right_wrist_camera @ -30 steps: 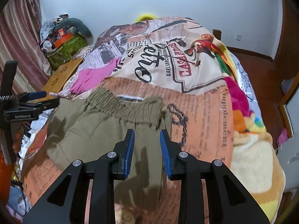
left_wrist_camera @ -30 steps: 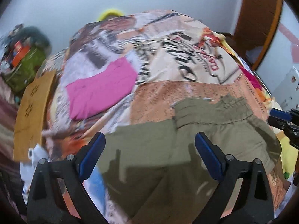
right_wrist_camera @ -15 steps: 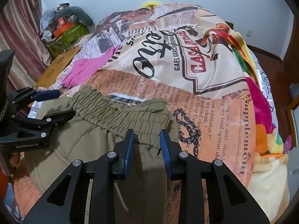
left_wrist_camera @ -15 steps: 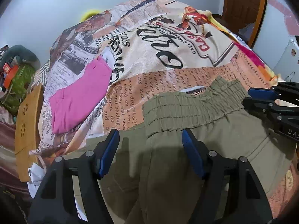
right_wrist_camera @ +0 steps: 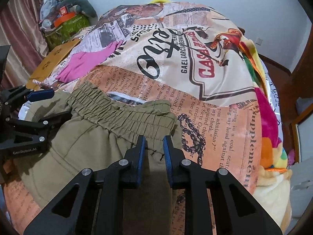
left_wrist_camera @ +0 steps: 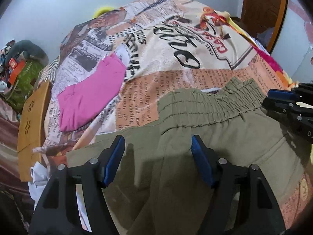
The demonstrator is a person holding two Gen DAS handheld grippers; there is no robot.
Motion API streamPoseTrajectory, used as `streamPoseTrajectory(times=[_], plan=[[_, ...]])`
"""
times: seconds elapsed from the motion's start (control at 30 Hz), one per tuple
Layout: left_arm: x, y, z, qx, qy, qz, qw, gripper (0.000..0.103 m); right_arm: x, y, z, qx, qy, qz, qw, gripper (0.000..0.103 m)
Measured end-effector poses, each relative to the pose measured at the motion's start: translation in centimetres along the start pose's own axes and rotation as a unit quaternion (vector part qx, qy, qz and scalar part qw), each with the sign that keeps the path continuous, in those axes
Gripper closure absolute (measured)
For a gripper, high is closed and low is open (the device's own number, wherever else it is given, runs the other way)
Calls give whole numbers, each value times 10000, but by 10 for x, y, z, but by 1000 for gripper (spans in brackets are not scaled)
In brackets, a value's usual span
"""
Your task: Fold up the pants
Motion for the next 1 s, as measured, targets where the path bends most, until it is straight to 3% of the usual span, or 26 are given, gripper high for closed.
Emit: streamPoseTrajectory(times=[0.13,0.23,0.3,0.5,0.67,1.0], plan=[[27,22,5,298,-303,34,9991,31,23,3,2,16,-224,2,9997,86],[43,43,9,571,-444,88,9973,22,38,4,4,4,-337,57,9994,84],[53,58,12,766,-535,151,9955,19,46,5,5,-25,-401,84,9992,78],[61,94,32,1147,-601,99,9915,11,65,7,9,-31,-697,200,9974,49],[38,106,51,1358,-282,237,9900,10,57,-3,17,-283,-658,181,9973,36],[-16,98,72,1479,478,790,9847,10,7,-22,34,-874,-20,-432,9952,36]])
Point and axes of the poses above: each gripper's, at about its wrist camera, not at the fingertips, and x roughly against the way its jaws point, y to its left, z to its underside, the point moved 8 cm from there along -x, roughly the way its jaws point, and after that the axes turned 12 degrees about y, right-handed, at the moved point
